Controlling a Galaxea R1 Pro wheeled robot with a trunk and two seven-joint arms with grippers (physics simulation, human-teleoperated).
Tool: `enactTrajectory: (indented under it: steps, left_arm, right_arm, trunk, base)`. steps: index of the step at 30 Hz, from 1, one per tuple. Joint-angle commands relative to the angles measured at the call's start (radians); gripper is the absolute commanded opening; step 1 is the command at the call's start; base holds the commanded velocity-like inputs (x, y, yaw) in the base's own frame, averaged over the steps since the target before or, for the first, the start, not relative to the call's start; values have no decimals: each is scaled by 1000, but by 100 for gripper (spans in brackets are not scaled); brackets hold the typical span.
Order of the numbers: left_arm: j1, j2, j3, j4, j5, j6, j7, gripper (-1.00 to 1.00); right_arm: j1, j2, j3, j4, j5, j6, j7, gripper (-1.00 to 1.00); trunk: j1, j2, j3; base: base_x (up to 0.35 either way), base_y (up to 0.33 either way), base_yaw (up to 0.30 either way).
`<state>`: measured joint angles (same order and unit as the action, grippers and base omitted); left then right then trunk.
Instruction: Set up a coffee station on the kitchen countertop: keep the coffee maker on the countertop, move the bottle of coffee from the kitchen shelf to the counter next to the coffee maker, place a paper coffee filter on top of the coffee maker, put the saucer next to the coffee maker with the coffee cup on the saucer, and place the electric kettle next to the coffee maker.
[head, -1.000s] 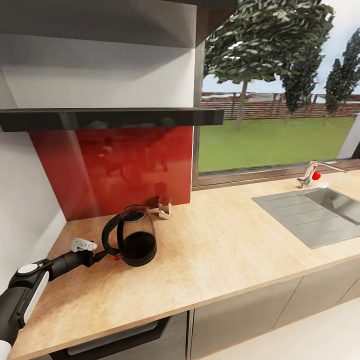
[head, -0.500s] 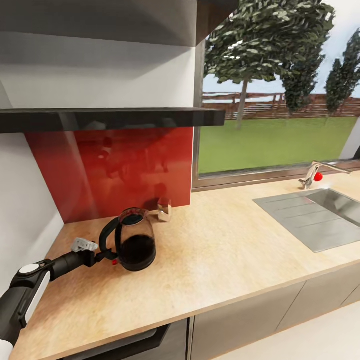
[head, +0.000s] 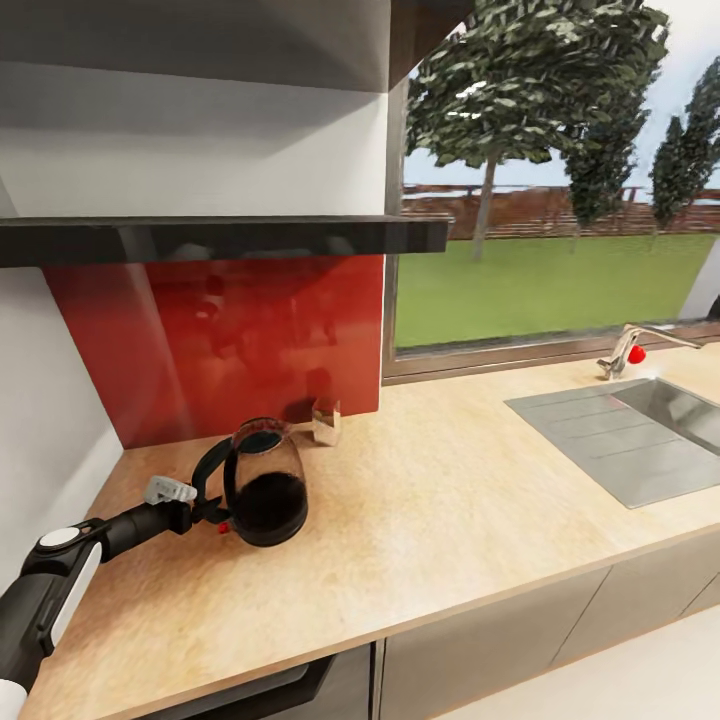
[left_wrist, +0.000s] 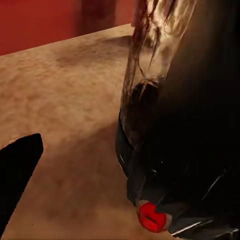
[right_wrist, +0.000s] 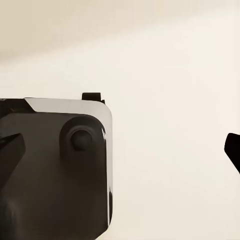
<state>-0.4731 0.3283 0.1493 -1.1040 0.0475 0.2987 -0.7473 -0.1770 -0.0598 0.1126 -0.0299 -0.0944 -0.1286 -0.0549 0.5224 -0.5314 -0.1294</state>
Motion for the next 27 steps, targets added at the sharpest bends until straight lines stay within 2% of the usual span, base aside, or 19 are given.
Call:
enactTrajectory:
  steps: [1,25,27]
  left_arm:
    - [-1,0,-1,0,3,8,-4,-100]
    - [-1,0,-4,0,14,10,-6,-100]
    - [-2,-1,-4,-20,15,12,-6,-100]
  right_arm:
    - [-1,0,9,1,-10,-3,-2,100]
    - [-1,0,9,1,-10,-3,-2,100]
    - [-1,1,9,1,-11,-3,-1,100]
  trunk:
    - [0,-2,-2]
    - [0,-2,-2]
    - [0,-2,-2]
  base:
    - [0,0,0]
    - [0,0,0]
    - [0,0,0]
